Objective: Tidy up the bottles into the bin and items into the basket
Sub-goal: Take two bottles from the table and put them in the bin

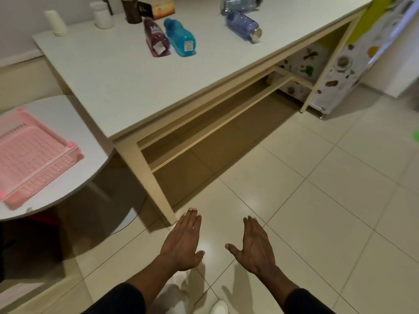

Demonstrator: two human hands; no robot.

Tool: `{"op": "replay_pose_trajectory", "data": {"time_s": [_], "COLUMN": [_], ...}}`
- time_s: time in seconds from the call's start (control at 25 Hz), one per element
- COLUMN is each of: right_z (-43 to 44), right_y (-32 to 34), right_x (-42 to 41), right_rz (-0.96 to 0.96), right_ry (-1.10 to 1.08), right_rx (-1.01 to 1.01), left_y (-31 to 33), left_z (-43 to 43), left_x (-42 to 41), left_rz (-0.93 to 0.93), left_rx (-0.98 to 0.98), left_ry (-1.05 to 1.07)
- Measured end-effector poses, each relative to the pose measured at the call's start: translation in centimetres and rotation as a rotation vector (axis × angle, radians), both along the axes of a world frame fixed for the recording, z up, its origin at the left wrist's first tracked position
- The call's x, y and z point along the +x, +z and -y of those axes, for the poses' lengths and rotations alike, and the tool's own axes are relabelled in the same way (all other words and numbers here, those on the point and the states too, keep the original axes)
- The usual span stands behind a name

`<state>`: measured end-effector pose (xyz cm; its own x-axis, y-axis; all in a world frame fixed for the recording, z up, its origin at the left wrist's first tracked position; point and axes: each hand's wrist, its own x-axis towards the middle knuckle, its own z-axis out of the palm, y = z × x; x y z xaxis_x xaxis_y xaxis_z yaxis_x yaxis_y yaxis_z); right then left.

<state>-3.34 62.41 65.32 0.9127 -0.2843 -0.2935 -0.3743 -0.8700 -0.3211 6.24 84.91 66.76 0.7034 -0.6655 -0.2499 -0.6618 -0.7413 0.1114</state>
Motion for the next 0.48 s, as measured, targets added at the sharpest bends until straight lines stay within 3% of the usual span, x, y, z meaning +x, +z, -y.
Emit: {"op": "replay_pose_trajectory", "data": {"time_s": [0.48], "right_z": [10.1], "right_y": [4.2], "right_x": [13.0], "right_rz": [0.223], "right_ry": [-0.140], "right_rx": [-0.099], "left_y": [3.0], "left_z": [13.0], "left_x": [15.9], "left_rz": [0.095], "left_rx": [-0.058], "left_ry": [-0.187]}}
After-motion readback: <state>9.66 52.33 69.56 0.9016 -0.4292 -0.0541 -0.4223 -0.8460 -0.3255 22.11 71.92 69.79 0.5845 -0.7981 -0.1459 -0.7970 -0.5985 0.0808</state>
